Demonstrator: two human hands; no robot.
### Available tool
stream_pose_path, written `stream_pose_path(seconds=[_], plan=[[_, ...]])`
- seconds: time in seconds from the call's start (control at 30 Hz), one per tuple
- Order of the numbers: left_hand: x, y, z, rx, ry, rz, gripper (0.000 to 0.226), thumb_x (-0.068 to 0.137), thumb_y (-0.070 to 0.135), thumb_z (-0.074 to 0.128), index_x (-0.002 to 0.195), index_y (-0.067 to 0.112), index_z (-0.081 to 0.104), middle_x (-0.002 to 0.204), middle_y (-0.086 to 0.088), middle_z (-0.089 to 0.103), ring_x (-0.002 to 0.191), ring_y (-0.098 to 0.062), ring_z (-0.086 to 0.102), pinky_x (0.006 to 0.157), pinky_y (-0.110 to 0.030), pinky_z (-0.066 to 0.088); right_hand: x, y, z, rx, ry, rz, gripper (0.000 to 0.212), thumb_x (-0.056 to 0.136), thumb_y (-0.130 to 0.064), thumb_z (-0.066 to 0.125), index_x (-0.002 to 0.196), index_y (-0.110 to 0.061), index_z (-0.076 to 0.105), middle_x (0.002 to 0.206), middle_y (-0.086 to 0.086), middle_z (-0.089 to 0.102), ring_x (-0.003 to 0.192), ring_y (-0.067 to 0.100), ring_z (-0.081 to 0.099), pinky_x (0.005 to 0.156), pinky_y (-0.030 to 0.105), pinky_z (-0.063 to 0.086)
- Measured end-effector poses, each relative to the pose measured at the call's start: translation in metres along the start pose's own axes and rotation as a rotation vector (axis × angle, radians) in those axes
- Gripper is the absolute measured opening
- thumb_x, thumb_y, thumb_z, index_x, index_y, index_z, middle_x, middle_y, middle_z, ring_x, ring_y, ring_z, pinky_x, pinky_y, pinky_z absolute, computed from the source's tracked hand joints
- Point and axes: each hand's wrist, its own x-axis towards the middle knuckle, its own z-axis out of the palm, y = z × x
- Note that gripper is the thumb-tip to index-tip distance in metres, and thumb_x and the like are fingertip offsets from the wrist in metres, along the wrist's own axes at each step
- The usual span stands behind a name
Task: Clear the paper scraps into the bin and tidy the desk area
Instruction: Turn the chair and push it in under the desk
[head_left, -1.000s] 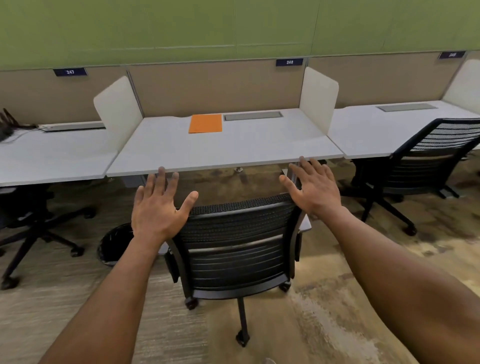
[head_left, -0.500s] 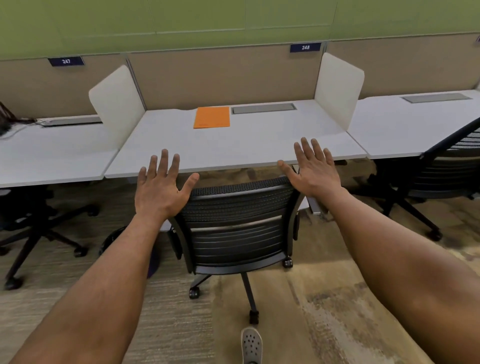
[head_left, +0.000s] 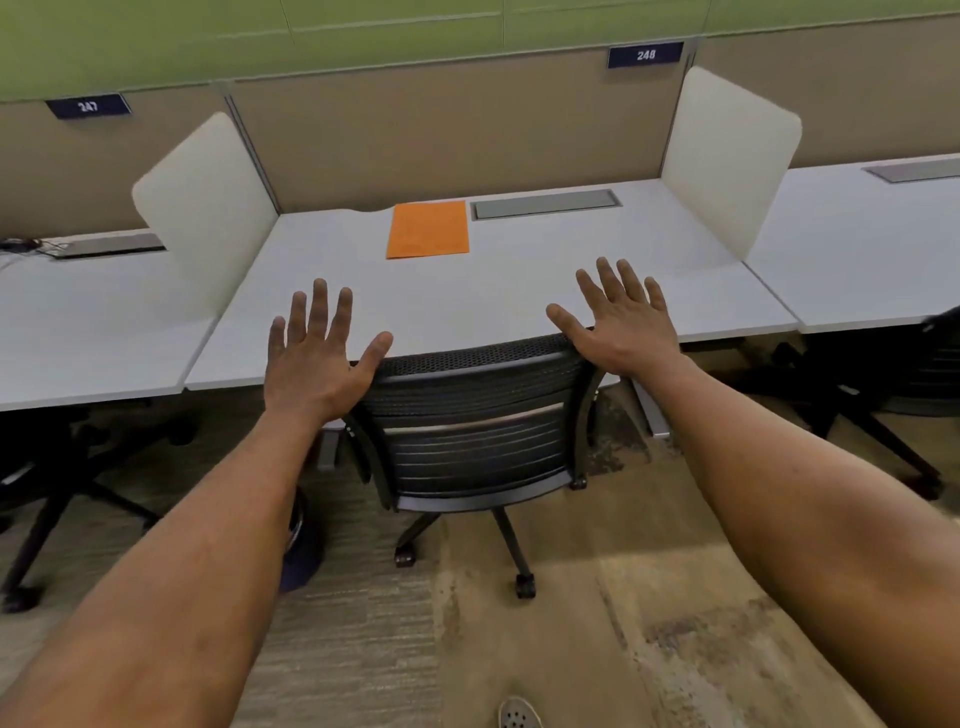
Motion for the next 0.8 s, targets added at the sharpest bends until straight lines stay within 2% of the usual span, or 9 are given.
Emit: stream_pose_path(seconds=[0.47, 0.8], plan=[[0.102, -0.017, 0.025, 0.008, 0.005, 0.003, 0.089, 0.078, 0.086, -0.007, 0.151, 0.035, -0.017, 0.158, 0.005, -0.028, 0.145, -0.016, -0.025, 0.12, -0.046, -0.009, 0.099, -0.006, 0.018, 0.005, 0.016, 0.017, 0.093, 0.079, -0.087, -0.002, 0.156, -0.034, 0.003, 0.164, -0.001, -0.009, 0.149, 0.02, -0.016, 0.12, 0.05, -0.006], [0.143, -0.023, 0.027, 0.014, 0.016, -0.005, 0.089, 0.08, 0.084, -0.004, 0.154, 0.034, -0.01, 0.161, 0.003, -0.022, 0.147, -0.018, -0.021, 0.12, -0.046, -0.007, 0.133, -0.011, 0.019, 0.019, 0.028, 0.035, 0.094, 0.079, -0.087, -0.002, 0.156, -0.033, 0.006, 0.165, 0.0, -0.004, 0.15, 0.019, -0.011, 0.12, 0.049, -0.006]])
